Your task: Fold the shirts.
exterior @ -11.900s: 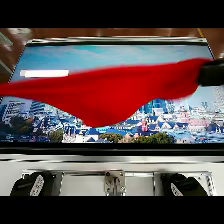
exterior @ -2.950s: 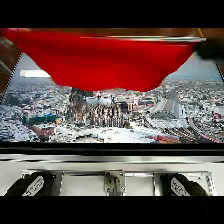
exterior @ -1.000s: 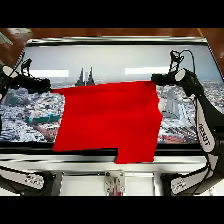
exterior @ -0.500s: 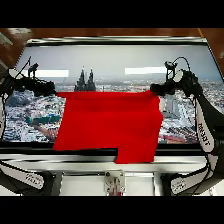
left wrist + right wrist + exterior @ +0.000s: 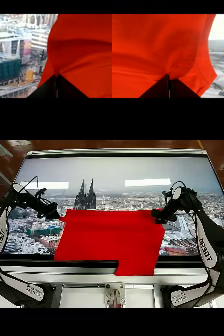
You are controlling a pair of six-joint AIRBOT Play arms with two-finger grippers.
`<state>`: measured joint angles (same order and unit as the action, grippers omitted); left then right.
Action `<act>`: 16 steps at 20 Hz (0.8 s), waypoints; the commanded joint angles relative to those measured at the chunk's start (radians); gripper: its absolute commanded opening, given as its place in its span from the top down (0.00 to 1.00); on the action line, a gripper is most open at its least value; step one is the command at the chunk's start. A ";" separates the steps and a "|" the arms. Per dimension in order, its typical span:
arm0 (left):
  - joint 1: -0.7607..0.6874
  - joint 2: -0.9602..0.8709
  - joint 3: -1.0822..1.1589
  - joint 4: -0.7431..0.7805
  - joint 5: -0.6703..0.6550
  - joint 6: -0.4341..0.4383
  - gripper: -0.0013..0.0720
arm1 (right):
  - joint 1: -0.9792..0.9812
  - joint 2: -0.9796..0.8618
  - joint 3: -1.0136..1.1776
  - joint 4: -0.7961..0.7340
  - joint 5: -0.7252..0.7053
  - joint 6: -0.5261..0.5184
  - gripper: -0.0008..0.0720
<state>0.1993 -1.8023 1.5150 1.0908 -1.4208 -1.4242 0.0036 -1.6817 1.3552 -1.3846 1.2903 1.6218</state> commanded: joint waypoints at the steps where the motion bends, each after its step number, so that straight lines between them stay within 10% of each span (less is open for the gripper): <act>1: -0.009 -0.038 -0.010 -0.003 -0.020 -0.028 0.89 | 0.000 0.002 -0.023 0.041 -0.026 0.037 0.86; 3: 0.000 -0.039 -0.008 -0.011 -0.032 -0.029 0.18 | 0.000 0.004 -0.018 0.046 -0.007 0.013 0.43; 4: 0.012 -0.032 -0.003 -0.007 -0.047 -0.028 0.07 | 0.000 0.008 -0.008 0.043 0.027 -0.023 0.35; 7: 0.084 0.021 0.004 0.031 -0.127 -0.027 0.08 | -0.024 0.075 0.006 -0.014 0.131 -0.100 0.33; 8: 0.117 0.051 0.000 0.044 -0.175 -0.022 0.08 | -0.051 0.106 0.006 -0.040 0.184 -0.100 0.12; 11: 0.224 0.201 -0.143 0.098 -0.239 0.061 0.08 | -0.182 0.206 -0.045 -0.027 0.373 -0.188 0.11; 16: 0.384 0.396 -0.653 0.079 -0.048 0.139 0.08 | -0.420 0.405 -0.305 0.013 0.304 -0.205 0.11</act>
<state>0.5045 -1.4982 1.0958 1.1713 -1.5429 -1.3533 -0.3035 -1.3743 1.1725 -1.4002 1.5921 1.4456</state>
